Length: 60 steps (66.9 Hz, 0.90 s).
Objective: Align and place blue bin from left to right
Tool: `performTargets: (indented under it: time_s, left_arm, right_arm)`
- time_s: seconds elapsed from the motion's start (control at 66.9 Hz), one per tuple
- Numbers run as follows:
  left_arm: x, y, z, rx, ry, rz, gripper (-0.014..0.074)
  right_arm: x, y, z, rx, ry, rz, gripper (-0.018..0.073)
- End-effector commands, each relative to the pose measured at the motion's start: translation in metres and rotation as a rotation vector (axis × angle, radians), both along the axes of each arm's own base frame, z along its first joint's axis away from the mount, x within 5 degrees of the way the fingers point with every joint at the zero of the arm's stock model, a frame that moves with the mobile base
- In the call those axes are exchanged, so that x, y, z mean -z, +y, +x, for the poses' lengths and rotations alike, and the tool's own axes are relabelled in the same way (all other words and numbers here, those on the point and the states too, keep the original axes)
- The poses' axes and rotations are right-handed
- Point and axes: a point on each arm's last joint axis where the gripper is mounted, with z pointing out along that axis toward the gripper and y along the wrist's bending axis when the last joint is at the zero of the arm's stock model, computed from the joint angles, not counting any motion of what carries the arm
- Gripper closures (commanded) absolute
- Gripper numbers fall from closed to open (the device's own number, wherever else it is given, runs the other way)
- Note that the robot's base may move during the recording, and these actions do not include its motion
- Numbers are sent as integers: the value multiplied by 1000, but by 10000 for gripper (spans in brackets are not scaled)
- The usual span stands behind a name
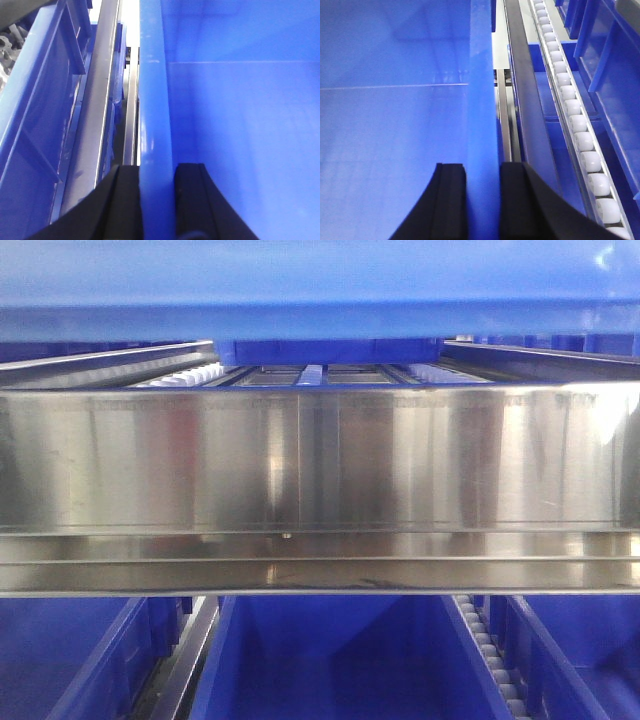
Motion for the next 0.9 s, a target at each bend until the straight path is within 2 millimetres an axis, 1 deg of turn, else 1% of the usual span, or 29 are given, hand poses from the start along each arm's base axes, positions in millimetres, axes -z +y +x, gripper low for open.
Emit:
performTargets:
  time_s: [0.0,0.882]
  left_arm:
    - [-11,-7,-2,61,-94,-82,707]
    - [-11,-8,0,60,-98,-78,707]
  right_arm:
    - [-14,5,-2,-71,-101,79,629]
    - [-14,5,-2,-73,-103,81,629]
